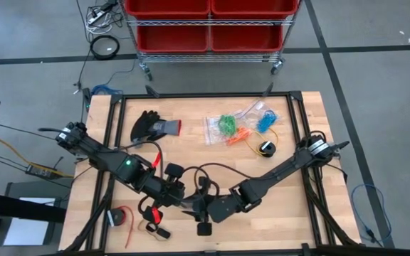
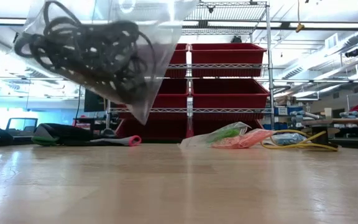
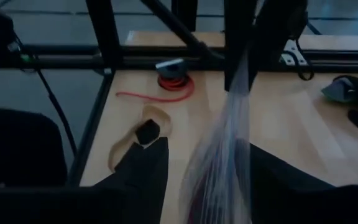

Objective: Sort rubber bands
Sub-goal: Close the transparent zip bag

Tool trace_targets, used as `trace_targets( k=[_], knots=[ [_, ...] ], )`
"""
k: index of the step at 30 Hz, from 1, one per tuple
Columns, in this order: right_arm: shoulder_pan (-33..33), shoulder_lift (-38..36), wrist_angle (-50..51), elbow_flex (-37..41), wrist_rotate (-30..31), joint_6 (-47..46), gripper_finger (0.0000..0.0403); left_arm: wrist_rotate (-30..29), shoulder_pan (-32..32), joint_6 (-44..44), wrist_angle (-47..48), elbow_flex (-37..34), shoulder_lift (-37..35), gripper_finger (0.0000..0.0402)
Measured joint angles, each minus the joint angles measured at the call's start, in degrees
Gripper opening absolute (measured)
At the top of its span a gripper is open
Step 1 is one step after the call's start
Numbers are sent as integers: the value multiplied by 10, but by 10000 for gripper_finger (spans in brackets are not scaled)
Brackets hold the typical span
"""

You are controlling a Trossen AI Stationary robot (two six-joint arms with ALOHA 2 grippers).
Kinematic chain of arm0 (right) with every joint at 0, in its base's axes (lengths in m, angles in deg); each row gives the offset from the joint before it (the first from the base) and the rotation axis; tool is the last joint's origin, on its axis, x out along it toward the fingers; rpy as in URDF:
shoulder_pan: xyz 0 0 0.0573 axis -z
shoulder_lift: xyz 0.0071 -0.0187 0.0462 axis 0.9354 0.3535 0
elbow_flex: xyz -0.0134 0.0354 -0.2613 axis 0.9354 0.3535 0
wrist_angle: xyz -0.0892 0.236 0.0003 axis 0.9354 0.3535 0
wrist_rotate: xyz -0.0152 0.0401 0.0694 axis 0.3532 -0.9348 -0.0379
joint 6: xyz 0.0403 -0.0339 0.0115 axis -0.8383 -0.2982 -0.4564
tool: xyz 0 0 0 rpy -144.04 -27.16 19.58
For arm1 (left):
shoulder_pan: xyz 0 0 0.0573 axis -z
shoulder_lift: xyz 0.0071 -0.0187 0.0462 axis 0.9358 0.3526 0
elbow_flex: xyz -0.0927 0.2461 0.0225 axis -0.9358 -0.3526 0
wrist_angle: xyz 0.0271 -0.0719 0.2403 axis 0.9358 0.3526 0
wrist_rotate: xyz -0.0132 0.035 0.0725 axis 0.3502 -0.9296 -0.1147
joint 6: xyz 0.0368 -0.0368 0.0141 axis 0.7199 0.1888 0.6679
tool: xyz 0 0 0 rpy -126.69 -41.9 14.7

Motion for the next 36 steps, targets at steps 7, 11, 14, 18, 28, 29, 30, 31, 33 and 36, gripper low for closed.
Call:
trace_targets(
  k=[7,11,14,18,28,29,30,31,33,36],
  knots=[
    [3,7,-28,0,14,14,162,11,0,1,6,0,13,1],
    [3,6,-48,0,14,36,157,10,0,3,0,0,18,1],
    [3,6,-46,0,10,34,149,9,0,4,-2,0,22,1],
    [3,6,-44,0,10,37,131,10,0,14,-15,0,24,1],
    [-1,6,-35,0,22,57,10,18,0,16,-22,0,24,1],
    [-2,6,-36,0,23,57,9,18,0,16,-22,0,24,1],
    [-3,6,-35,0,26,57,9,18,0,16,-21,0,23,1],
    [-4,6,-35,0,28,56,8,18,0,15,-19,0,23,1],
    [-5,6,-31,0,31,57,3,17,0,13,-10,0,23,1],
    [-10,4,-20,0,38,51,1,10,0,6,0,1,23,1]
  ],
)
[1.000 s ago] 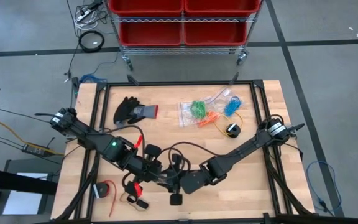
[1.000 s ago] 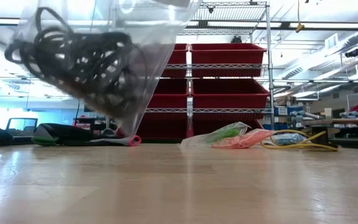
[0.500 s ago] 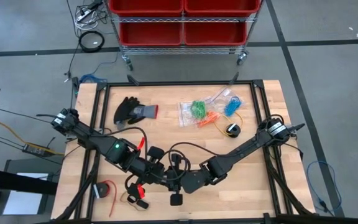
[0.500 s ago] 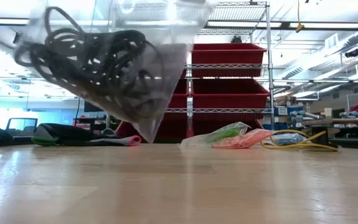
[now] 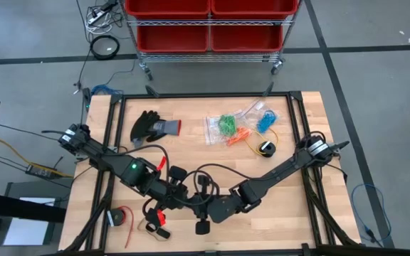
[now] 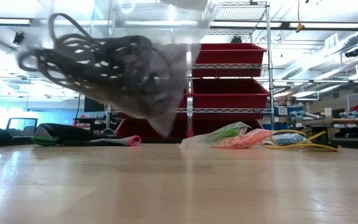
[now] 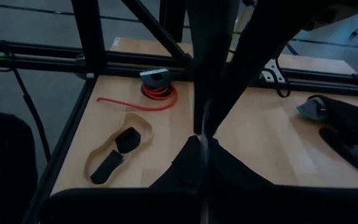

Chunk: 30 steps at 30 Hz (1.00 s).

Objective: Sort rubber bands
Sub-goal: Close the transparent zip bag

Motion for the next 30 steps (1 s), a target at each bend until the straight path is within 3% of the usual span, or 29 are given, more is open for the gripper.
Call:
trace_targets(
  k=[22,30],
  knots=[
    [-63,-55,265,0,57,-171,1,-12,2,-22,62,-2,0,1],
    [-66,-56,165,0,58,-129,14,-13,2,-22,49,-2,0,1]
  ],
)
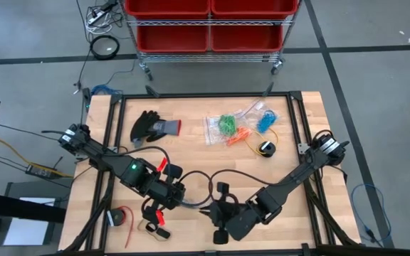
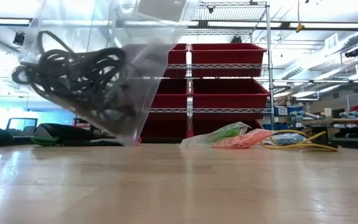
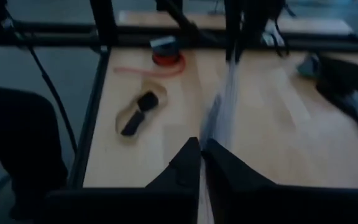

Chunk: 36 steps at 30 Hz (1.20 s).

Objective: Sort rubber bands
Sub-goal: Close the transparent zip bag

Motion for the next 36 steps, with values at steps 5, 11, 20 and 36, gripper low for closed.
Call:
trace_targets(
  k=[5,11,20,36],
  knots=[
    [15,0,-66,0,-9,52,68,0,0,0,0,0,0,1],
    [43,15,-99,1,-57,64,137,-1,0,0,-4,0,0,1],
    [65,51,-112,0,-86,45,155,-2,0,3,-12,0,0,1],
    [59,50,-44,0,-78,25,10,-2,0,3,-18,0,0,1]
  ],
)
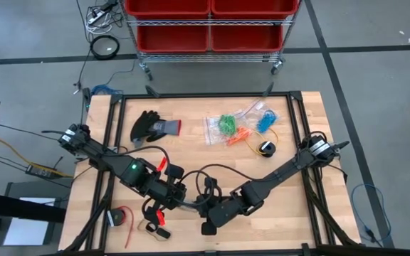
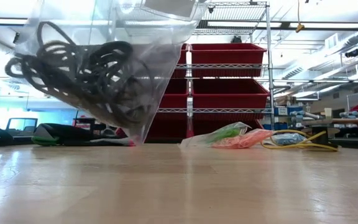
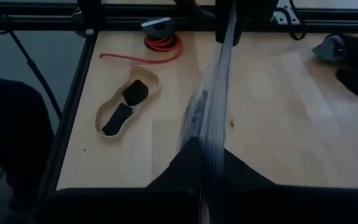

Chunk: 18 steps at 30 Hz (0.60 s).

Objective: Sort rubber bands
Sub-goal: Close the transparent zip bag

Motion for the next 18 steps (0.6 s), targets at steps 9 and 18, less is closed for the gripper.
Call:
trace_targets(
  k=[9,18],
  knots=[
    [-17,-4,65,0,5,-35,1,-1,0,-2,7,0,0,1],
    [-45,-23,166,0,46,-105,0,-3,0,-2,11,0,0,1]
  ],
)
